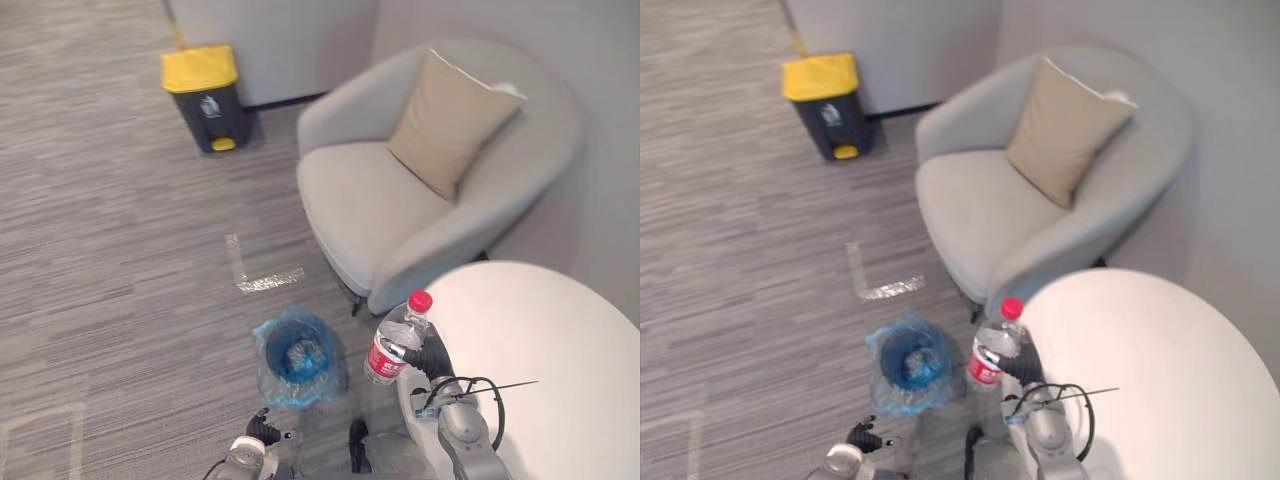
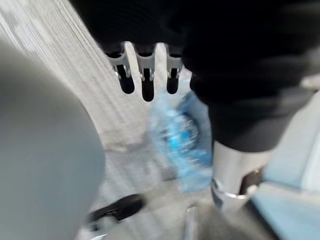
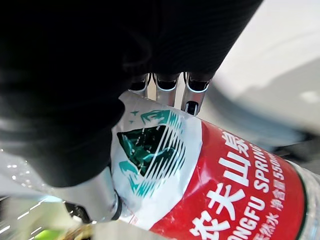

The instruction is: Gather rubbish on tea table into small bin, then transfer packed bag to large trash can.

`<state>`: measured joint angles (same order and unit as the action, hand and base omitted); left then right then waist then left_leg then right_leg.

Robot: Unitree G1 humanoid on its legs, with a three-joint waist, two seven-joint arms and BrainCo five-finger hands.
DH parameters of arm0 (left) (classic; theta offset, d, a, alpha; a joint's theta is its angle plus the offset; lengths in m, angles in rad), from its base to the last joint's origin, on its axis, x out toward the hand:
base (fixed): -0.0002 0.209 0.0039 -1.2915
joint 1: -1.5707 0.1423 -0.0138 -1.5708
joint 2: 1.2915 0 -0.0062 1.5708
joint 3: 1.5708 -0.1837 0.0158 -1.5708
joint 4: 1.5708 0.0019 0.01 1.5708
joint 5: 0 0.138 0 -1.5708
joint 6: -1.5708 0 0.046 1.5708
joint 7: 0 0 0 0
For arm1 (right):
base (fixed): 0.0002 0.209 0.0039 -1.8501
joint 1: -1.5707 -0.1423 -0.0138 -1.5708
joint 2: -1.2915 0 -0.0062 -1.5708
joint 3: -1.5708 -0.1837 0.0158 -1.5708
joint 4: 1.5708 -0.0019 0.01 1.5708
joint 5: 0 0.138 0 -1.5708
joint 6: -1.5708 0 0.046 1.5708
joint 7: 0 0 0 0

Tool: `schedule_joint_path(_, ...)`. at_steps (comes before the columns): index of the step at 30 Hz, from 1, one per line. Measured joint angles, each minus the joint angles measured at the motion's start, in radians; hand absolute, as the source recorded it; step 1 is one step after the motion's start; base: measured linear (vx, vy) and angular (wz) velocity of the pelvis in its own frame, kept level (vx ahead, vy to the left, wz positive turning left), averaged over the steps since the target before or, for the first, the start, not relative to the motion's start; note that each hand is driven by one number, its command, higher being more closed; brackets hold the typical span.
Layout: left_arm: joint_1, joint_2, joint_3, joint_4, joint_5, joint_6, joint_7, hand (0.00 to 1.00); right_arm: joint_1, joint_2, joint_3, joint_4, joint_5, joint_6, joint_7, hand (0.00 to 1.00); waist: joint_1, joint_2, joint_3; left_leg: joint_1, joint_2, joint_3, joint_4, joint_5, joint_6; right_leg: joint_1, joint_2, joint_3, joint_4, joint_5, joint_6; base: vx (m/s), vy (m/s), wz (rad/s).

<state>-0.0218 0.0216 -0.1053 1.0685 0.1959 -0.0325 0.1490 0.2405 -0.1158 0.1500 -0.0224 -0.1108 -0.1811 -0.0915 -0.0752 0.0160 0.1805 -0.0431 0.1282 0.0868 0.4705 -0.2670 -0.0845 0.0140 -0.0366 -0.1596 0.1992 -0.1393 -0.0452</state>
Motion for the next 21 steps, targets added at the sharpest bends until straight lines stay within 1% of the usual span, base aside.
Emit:
schedule_joint_path(1, -0.002, 0.000, -0.004, 0.000, 0.000, 0.001, -0.001, 0.00, -0.005, 0.000, -0.004, 0.000, 0.000, -0.001, -0.005, 1.00, 0.001, -0.005, 0.003, -0.014, 0.014, 0.021, -0.043, 0.001, -0.002, 0.006, -0.010, -0.008, -0.004, 0.000, 0.001, 0.09, 0.072, 0.18)
schedule_joint_path(2, -0.004, 0.003, -0.013, 0.000, 0.000, 0.001, 0.000, 0.00, -0.004, -0.003, -0.014, 0.002, 0.000, 0.000, -0.008, 1.00, 0.001, -0.002, 0.002, -0.028, 0.033, 0.039, -0.120, 0.025, 0.000, 0.012, -0.021, -0.020, -0.005, 0.000, 0.003, 0.10, 0.141, 0.34)
schedule_joint_path(3, -0.003, 0.006, -0.028, 0.000, 0.001, 0.001, 0.001, 0.00, 0.008, -0.007, -0.028, 0.003, 0.000, 0.001, -0.009, 1.00, 0.000, 0.012, -0.004, -0.028, 0.052, 0.040, -0.224, 0.144, 0.004, 0.023, -0.021, -0.028, -0.005, -0.009, 0.031, 0.10, 0.204, 0.29)
schedule_joint_path(4, -0.003, 0.008, -0.034, 0.001, 0.001, 0.001, 0.000, 0.00, 0.014, -0.010, -0.029, 0.005, 0.000, 0.001, -0.009, 1.00, 0.000, 0.017, -0.007, -0.033, 0.055, 0.032, -0.237, 0.164, -0.044, 0.026, -0.018, -0.026, -0.004, -0.016, 0.044, 0.10, 0.207, 0.10)
schedule_joint_path(5, -0.004, 0.022, -0.043, 0.003, 0.004, 0.001, 0.002, 0.00, 0.014, -0.005, -0.027, 0.034, -0.001, 0.004, -0.009, 1.00, 0.007, -0.009, -0.022, -0.020, 0.029, 0.026, -0.255, 0.157, -0.045, 0.023, -0.036, -0.002, -0.012, -0.029, 0.066, 0.08, 0.173, -0.05)
schedule_joint_path(6, -0.005, 0.043, -0.053, 0.005, 0.008, 0.002, 0.001, 0.00, 0.014, 0.004, -0.022, 0.044, -0.005, 0.004, -0.006, 1.00, 0.007, -0.022, -0.020, -0.019, 0.017, 0.031, -0.262, 0.160, -0.041, 0.020, -0.049, 0.007, -0.014, -0.024, 0.074, 0.05, 0.165, -0.10)
schedule_joint_path(7, -0.005, 0.049, -0.061, 0.005, 0.012, 0.002, 0.001, 0.00, 0.019, 0.009, -0.017, 0.047, -0.008, 0.005, -0.006, 1.00, 0.008, -0.029, -0.018, -0.017, 0.007, 0.039, -0.262, 0.162, -0.039, 0.020, -0.060, 0.012, -0.019, -0.015, 0.087, 0.01, 0.144, -0.09)
schedule_joint_path(9, -0.004, 0.061, -0.061, 0.007, 0.018, 0.002, 0.001, 0.00, 0.014, 0.006, -0.004, 0.056, -0.008, 0.005, -0.005, 1.00, 0.010, -0.031, -0.020, -0.005, -0.014, 0.048, -0.267, 0.164, -0.034, 0.024, -0.078, 0.034, -0.031, -0.001, 0.103, 0.00, 0.141, -0.22)
schedule_joint_path(12, -0.006, 0.083, -0.069, 0.023, 0.018, 0.001, 0.003, 0.00, -0.034, -0.001, 0.024, 0.107, -0.022, 0.004, -0.007, 1.00, 0.009, -0.020, -0.016, 0.013, -0.025, 0.073, -0.306, 0.177, -0.015, 0.018, -0.085, 0.065, -0.050, 0.022, 0.117, -0.04, 0.084, -0.26)
schedule_joint_path(13, -0.006, 0.089, -0.069, 0.023, 0.018, 0.001, 0.004, 0.00, -0.052, -0.007, 0.036, 0.132, -0.046, 0.004, -0.007, 1.00, 0.011, -0.016, -0.015, 0.008, -0.026, 0.080, -0.316, 0.178, -0.013, 0.004, -0.085, 0.074, -0.052, 0.026, 0.118, -0.08, 0.035, -0.23)
schedule_joint_path(15, -0.014, 0.091, -0.068, 0.022, 0.017, -0.003, 0.005, 0.00, -0.112, -0.029, 0.069, 0.182, -0.049, 0.004, -0.008, 1.00, 0.014, -0.003, -0.001, -0.024, -0.026, 0.095, -0.317, 0.187, -0.002, -0.041, -0.080, 0.092, -0.050, 0.045, 0.120, -0.12, 0.032, -0.27)
schedule_joint_path(16, -0.028, 0.087, -0.068, 0.023, 0.016, -0.004, 0.007, 0.00, -0.159, -0.046, 0.095, 0.206, -0.052, 0.005, -0.011, 1.00, 0.015, 0.013, 0.015, -0.063, -0.021, 0.095, -0.305, 0.189, 0.001, -0.081, -0.074, 0.105, -0.044, 0.062, 0.116, -0.22, 0.036, -0.18)
schedule_joint_path(17, -0.049, 0.084, -0.067, 0.022, 0.007, -0.005, 0.013, 0.00, -0.205, -0.062, 0.112, 0.219, -0.073, 0.005, -0.017, 1.00, 0.019, 0.024, 0.045, -0.116, -0.019, 0.094, -0.276, 0.191, 0.005, -0.128, -0.073, 0.113, -0.028, 0.070, 0.116, -0.23, 0.031, -0.11)
schedule_joint_path(18, -0.059, 0.084, -0.065, 0.021, -0.004, -0.007, 0.021, 0.00, -0.227, -0.068, 0.119, 0.226, -0.086, 0.004, -0.021, 1.00, 0.019, 0.027, 0.060, -0.141, -0.018, 0.093, -0.257, 0.190, 0.007, -0.150, -0.073, 0.114, -0.018, 0.070, 0.116, -0.27, 0.024, 0.00)
schedule_joint_path(19, -0.083, 0.082, -0.038, 0.021, -0.018, -0.008, 0.027, 0.00, -0.275, -0.079, 0.138, 0.246, -0.088, 0.005, -0.029, 1.00, 0.023, 0.033, 0.092, -0.199, -0.014, 0.086, -0.220, 0.188, 0.010, -0.199, -0.072, 0.114, 0.007, 0.070, 0.116, -0.21, 0.005, 0.08)
schedule_joint_path(20, -0.097, 0.082, -0.030, 0.020, -0.033, -0.008, 0.033, 0.00, -0.301, -0.084, 0.147, 0.252, -0.088, 0.005, -0.033, 1.00, 0.026, 0.037, 0.109, -0.238, -0.012, 0.078, -0.198, 0.188, 0.012, -0.231, -0.071, 0.114, 0.024, 0.068, 0.118, -0.28, 0.004, 0.18)
schedule_joint_path(21, -0.118, 0.080, -0.013, 0.006, -0.058, -0.008, 0.049, 0.00, -0.335, -0.083, 0.152, 0.256, -0.089, 0.006, -0.039, 1.00, 0.029, 0.039, 0.138, -0.293, -0.011, 0.063, -0.168, 0.187, 0.015, -0.281, -0.073, 0.112, 0.055, 0.055, 0.125, -0.30, 0.001, 0.28)
